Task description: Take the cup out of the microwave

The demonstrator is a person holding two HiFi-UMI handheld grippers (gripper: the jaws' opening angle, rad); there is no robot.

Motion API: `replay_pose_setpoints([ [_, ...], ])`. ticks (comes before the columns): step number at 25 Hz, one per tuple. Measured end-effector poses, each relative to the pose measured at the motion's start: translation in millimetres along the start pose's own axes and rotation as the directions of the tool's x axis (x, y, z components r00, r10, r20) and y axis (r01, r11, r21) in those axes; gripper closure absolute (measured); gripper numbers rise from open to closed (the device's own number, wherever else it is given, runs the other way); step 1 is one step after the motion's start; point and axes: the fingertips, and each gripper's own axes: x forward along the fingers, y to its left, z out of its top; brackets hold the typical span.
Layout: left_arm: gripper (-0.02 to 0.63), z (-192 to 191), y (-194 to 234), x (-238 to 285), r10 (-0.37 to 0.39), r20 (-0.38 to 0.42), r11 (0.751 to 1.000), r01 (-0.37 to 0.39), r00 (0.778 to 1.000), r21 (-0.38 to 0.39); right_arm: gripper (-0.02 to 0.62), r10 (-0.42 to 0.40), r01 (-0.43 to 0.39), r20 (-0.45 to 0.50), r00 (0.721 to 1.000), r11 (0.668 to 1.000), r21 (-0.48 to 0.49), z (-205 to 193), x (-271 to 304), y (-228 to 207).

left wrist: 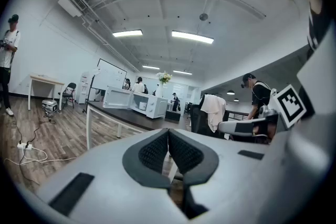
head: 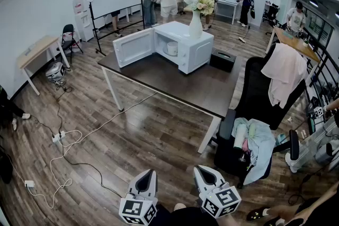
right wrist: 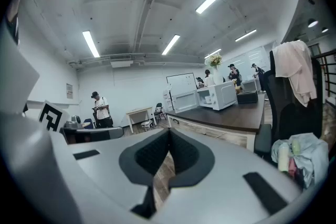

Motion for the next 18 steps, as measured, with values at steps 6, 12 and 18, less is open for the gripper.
replay_pose_setpoints([
  [6,0.601,-4.9,7.2,-0.8,0.027,-0.003,0.999,-0.028,1.000,-0.021,0.601,0.009,-0.009,-0.005,1.000,1.000,0.009,-5.0,4.0,0.8],
  [12,0.601,-4.2,6.9,2.3,0.042,-0.003,0.999,-0.042,0.999,-0.024,0.600,0.003,-0.003,-0.017,1.000,1.000,0.003,-5.4,8.0,-5.1],
  [18,0.600,-4.0,6.8,8.8,0.059,-0.018,0.998,-0.059,0.998,-0.011,0.600,-0.001,0.002,-0.024,1.000,1.000,0.028,-5.9,11.9,-11.7],
])
